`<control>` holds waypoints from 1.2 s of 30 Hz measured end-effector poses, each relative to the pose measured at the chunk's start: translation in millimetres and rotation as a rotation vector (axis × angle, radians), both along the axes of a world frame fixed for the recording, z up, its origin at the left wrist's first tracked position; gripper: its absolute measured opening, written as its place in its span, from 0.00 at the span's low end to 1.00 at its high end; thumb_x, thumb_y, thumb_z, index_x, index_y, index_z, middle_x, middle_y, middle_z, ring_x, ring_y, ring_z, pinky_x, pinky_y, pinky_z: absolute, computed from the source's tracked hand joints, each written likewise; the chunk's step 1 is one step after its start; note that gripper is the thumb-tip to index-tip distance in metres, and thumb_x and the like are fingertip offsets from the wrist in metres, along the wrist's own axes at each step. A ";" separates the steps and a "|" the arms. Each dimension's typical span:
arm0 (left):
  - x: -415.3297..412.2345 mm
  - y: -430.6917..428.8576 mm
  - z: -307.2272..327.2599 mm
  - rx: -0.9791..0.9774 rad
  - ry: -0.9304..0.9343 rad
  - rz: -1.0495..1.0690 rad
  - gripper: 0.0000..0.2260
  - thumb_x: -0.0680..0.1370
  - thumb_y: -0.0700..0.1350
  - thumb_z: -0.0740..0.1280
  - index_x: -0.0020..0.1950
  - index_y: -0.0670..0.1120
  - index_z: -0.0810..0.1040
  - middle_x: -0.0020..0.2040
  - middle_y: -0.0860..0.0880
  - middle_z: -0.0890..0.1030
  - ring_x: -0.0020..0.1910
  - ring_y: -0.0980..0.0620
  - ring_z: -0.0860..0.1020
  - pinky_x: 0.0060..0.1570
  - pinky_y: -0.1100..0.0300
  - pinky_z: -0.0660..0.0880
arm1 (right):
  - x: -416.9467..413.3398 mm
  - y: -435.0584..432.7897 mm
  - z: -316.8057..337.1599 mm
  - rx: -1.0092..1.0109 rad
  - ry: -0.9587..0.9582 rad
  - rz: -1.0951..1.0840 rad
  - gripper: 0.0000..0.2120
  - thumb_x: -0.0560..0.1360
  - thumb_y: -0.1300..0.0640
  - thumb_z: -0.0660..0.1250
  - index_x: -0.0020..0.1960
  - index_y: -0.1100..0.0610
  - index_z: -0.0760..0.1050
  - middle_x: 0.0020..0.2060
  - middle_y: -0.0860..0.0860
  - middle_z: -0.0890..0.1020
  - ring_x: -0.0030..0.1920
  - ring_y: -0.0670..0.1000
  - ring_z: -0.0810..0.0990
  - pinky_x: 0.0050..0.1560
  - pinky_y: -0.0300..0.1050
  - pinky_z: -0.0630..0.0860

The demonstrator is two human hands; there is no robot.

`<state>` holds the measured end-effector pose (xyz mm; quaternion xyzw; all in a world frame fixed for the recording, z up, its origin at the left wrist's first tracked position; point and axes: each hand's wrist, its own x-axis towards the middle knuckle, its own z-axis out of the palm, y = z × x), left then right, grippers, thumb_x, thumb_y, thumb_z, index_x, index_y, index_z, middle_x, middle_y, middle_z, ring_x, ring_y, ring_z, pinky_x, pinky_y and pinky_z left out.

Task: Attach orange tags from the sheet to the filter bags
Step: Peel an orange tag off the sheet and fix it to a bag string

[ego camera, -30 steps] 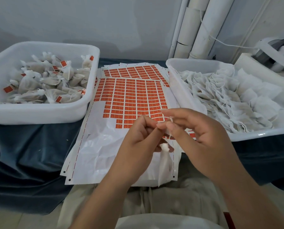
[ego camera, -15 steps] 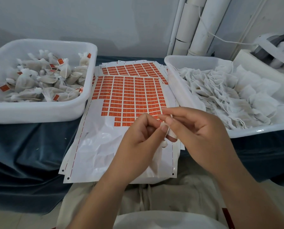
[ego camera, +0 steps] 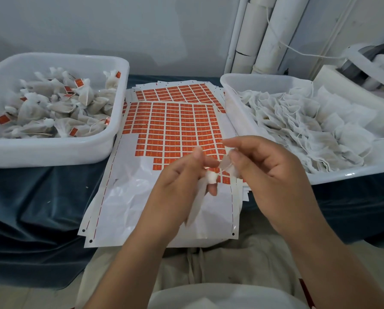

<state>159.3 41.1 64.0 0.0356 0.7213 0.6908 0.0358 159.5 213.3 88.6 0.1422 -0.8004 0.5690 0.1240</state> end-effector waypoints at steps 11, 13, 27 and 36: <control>-7.8 -8.0 -8.8 0.596 -0.376 -0.261 0.13 0.69 0.58 0.78 0.50 0.55 0.86 0.26 0.53 0.69 0.22 0.56 0.65 0.29 0.64 0.65 | 1.5 -12.3 -7.1 -0.098 -0.081 0.073 0.10 0.82 0.54 0.68 0.60 0.44 0.82 0.54 0.44 0.87 0.58 0.48 0.86 0.61 0.51 0.81; -8.0 -7.6 -10.1 0.633 -0.392 -0.268 0.11 0.69 0.56 0.79 0.49 0.55 0.87 0.26 0.53 0.69 0.22 0.57 0.64 0.29 0.64 0.64 | 0.2 -12.3 -7.8 -0.128 -0.113 0.074 0.10 0.81 0.54 0.68 0.59 0.44 0.83 0.55 0.45 0.87 0.59 0.49 0.86 0.63 0.53 0.80; -12.9 -9.9 -9.3 0.525 -0.403 -0.199 0.19 0.63 0.59 0.81 0.50 0.53 0.86 0.27 0.51 0.71 0.22 0.55 0.65 0.27 0.65 0.67 | -2.5 -11.6 -8.8 -0.201 -0.195 0.076 0.10 0.81 0.54 0.68 0.58 0.43 0.85 0.52 0.46 0.88 0.54 0.47 0.86 0.53 0.35 0.80; -10.1 -7.7 -9.5 0.359 -0.291 -0.142 0.06 0.68 0.54 0.78 0.37 0.53 0.86 0.28 0.56 0.76 0.23 0.56 0.70 0.28 0.66 0.69 | -3.7 -11.1 -10.1 -0.136 -0.220 0.074 0.13 0.85 0.56 0.65 0.58 0.40 0.83 0.53 0.42 0.88 0.57 0.45 0.85 0.59 0.38 0.81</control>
